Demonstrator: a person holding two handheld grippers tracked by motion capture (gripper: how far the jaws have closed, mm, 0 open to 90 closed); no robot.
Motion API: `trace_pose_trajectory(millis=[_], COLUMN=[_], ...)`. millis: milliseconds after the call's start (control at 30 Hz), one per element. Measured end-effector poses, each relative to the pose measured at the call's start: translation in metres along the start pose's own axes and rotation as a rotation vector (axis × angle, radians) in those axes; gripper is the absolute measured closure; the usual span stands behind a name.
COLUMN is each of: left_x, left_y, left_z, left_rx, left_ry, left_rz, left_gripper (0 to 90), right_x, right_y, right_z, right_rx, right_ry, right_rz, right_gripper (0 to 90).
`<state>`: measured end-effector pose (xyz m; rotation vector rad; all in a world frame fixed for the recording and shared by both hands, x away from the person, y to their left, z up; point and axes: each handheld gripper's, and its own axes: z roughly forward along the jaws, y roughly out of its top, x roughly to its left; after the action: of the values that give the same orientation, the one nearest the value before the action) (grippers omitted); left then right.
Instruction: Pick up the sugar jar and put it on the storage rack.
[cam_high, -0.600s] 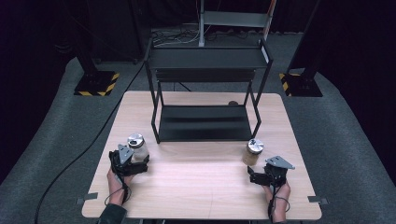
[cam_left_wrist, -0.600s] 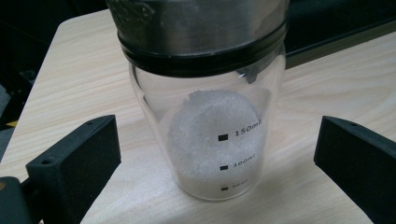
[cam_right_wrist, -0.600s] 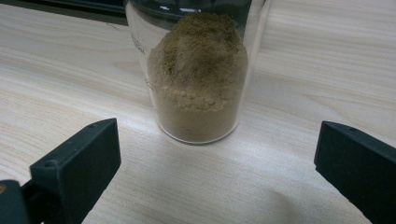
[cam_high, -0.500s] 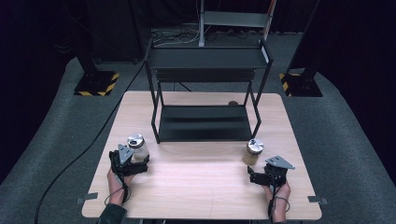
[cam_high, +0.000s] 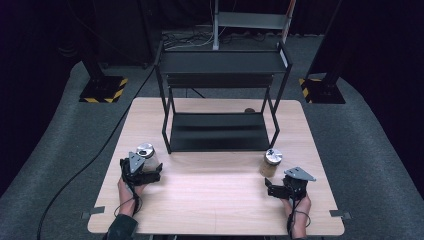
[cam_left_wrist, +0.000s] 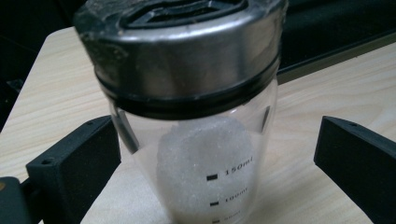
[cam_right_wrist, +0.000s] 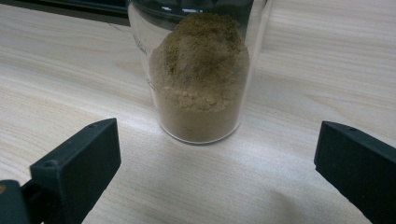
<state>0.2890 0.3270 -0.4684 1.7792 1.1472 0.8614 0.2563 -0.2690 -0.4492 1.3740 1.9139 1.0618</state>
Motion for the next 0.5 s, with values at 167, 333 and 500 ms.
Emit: trace_pose_trajectory(millis=[167,333,500], left_x=[0.0022,0.0016,0.0044], left_y=[0.0005,0.0012,0.0006], left_z=[0.0030,0.0056,0.0065], left_rx=[-0.006,-0.008,-0.016], left_ry=[0.002,0.011,0.006], left_rz=[-0.016,-0.024,-0.038], left_gripper=[0.1,0.1,5.9], right_x=[-0.0005,0.0000,0.0001], right_y=[-0.0009,0.0009,0.0011], right_z=[-0.0006,0.0005,0.0005], right_rx=[-0.005,0.005,0.006], right_ry=[0.000,0.002,0.002], right_rz=[0.007,-0.004,-0.005], right_gripper=[0.0,0.0,0.0])
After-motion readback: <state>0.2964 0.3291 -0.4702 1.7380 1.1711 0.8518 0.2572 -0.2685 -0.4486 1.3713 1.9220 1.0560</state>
